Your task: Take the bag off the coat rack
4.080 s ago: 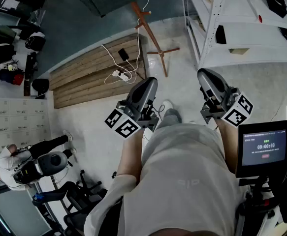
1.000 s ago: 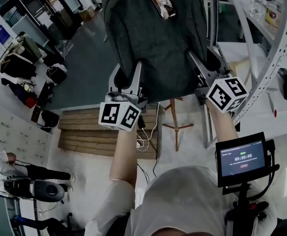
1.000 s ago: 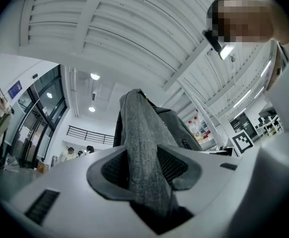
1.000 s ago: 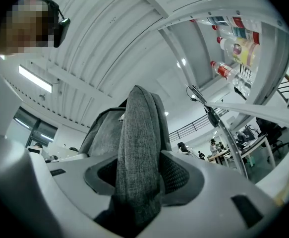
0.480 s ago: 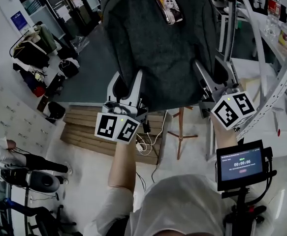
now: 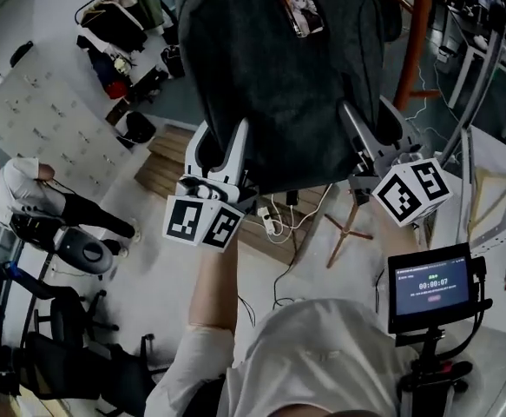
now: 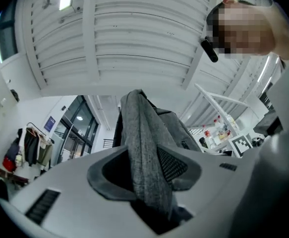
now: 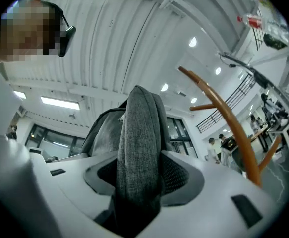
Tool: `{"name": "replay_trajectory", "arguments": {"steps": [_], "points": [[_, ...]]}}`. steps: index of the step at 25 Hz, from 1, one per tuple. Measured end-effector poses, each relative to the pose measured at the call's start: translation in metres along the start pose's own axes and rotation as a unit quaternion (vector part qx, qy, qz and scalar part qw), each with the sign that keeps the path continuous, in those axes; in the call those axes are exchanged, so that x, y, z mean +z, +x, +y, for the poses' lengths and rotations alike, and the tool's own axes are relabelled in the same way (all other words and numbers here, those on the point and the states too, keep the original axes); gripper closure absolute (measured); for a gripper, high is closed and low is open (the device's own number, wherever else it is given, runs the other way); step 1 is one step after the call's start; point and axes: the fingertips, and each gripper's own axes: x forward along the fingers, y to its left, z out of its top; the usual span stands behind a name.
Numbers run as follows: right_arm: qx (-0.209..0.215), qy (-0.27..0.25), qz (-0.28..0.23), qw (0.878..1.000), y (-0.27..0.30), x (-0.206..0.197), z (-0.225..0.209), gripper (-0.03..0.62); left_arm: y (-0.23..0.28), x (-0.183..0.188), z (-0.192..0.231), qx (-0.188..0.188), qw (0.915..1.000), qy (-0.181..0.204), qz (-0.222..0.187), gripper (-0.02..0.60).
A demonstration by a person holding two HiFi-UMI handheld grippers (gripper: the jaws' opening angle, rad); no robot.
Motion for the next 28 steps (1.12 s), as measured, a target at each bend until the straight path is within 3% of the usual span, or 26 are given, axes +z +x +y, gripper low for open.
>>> {"name": "replay_trajectory", "arguments": {"steps": [5,12,21,28], "points": [[0.050,0.055,0.043,0.996,0.027,-0.055,0.045,0.376,-0.058,-0.003,0.042,0.072,0.9968,0.009,0.034,0.417],[0.100,0.111,0.106,0.983,0.043,-0.130,0.110,0.376,-0.144,-0.015,0.086,0.154,0.9850,-0.005,0.077,0.423],[0.120,0.139,0.177,0.967,0.025,-0.202,0.143,0.385,-0.213,-0.057,0.096,0.214,0.9687,-0.047,0.116,0.426],[0.113,0.154,0.214,0.958,-0.008,-0.244,0.149,0.396,-0.249,-0.093,0.085,0.226,0.9611,-0.078,0.138,0.433]]}}
